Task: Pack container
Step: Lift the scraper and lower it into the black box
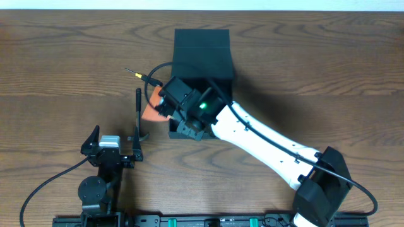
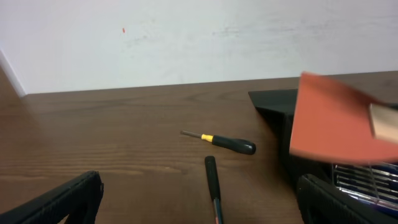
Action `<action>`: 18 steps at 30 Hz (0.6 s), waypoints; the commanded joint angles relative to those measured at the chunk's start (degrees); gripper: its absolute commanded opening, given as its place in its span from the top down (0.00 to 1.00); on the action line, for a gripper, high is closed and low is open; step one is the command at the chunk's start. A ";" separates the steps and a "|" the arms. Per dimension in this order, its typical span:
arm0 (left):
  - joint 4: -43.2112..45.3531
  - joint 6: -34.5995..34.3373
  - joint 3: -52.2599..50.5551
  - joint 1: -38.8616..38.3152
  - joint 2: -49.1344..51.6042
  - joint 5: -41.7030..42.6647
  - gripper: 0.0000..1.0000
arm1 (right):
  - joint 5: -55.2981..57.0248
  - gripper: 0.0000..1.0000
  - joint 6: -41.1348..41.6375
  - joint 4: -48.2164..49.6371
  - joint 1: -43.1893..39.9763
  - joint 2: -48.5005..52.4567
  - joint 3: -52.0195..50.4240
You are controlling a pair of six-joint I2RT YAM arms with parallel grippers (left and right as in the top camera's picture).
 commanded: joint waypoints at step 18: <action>-1.99 0.72 -1.01 0.31 -0.31 0.37 0.02 | 1.84 0.99 7.67 3.43 -6.73 2.89 -3.65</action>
